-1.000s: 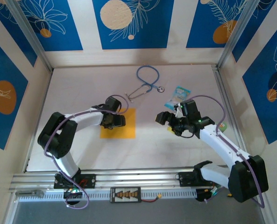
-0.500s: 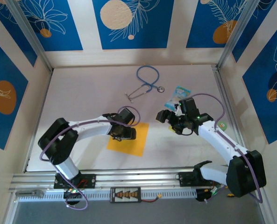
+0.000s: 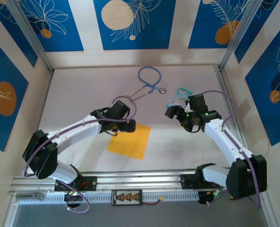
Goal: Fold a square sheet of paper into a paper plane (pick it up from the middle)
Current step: Move the square sheet of paper to the bottom-center of the table.
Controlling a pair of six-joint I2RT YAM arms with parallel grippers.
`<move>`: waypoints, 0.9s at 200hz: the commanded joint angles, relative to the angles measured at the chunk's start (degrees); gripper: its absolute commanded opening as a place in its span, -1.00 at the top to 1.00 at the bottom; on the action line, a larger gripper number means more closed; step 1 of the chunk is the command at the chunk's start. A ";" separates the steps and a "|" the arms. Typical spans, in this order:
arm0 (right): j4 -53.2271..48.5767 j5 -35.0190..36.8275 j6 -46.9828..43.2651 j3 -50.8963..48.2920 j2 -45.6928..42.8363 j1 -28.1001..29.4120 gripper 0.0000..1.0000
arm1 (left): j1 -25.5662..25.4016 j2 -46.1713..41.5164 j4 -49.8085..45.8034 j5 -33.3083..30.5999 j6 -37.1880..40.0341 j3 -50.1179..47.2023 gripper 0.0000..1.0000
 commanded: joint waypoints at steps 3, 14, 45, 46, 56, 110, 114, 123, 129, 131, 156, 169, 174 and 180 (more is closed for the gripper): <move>4.28 -6.72 0.46 -3.74 -3.95 0.79 -0.96 | 0.41 4.29 -2.32 6.98 2.15 1.13 -0.79; 5.62 -7.31 1.78 -5.25 -5.18 1.02 -0.96 | 0.31 6.49 -3.66 7.67 2.51 2.51 -0.74; 6.08 -8.18 2.83 -7.03 -6.23 2.05 -0.96 | -0.78 11.81 -8.33 5.72 4.25 6.94 -0.70; 6.03 -8.22 2.84 -6.99 -6.20 2.11 -0.96 | -0.88 11.99 -8.49 5.49 4.41 7.10 -0.70; 5.38 -7.83 3.16 -7.04 -6.03 2.26 -0.96 | -1.39 13.35 -10.19 3.01 5.27 8.62 -0.73; 1.05 -8.45 2.06 -4.93 -3.34 1.90 -0.97 | -2.05 18.65 -11.68 2.56 7.20 12.42 -0.79; 1.04 -8.69 2.05 -4.79 -3.29 1.97 -0.99 | -2.10 19.11 -11.86 2.80 7.30 12.68 -0.79; 0.53 -8.40 2.39 -4.75 -3.18 2.19 -0.98 | -2.28 19.77 -12.39 3.01 7.45 13.18 -0.79; 0.44 -8.26 2.49 -4.79 -3.22 2.30 -0.98 | -2.39 20.11 -12.75 3.19 7.40 13.33 -0.79; 0.48 -8.22 2.49 -4.83 -3.25 2.44 -0.98 | -2.46 20.20 -12.77 3.22 7.38 13.40 -0.79; 0.49 -7.92 2.84 -5.28 -3.35 2.78 -0.98 | -3.03 21.30 -12.97 4.70 6.01 13.43 -0.80; 0.47 -8.01 3.10 -5.37 -3.36 2.84 -0.98 | -3.40 21.75 -12.99 4.73 5.39 13.58 -0.79; 0.53 -7.98 3.23 -5.49 -3.36 2.85 -0.98 | -3.54 21.96 -13.19 4.57 5.29 13.75 -0.80; 0.82 -8.02 3.36 -5.66 -3.35 2.85 -0.98 | -3.74 22.14 -13.44 4.34 5.00 13.96 -0.79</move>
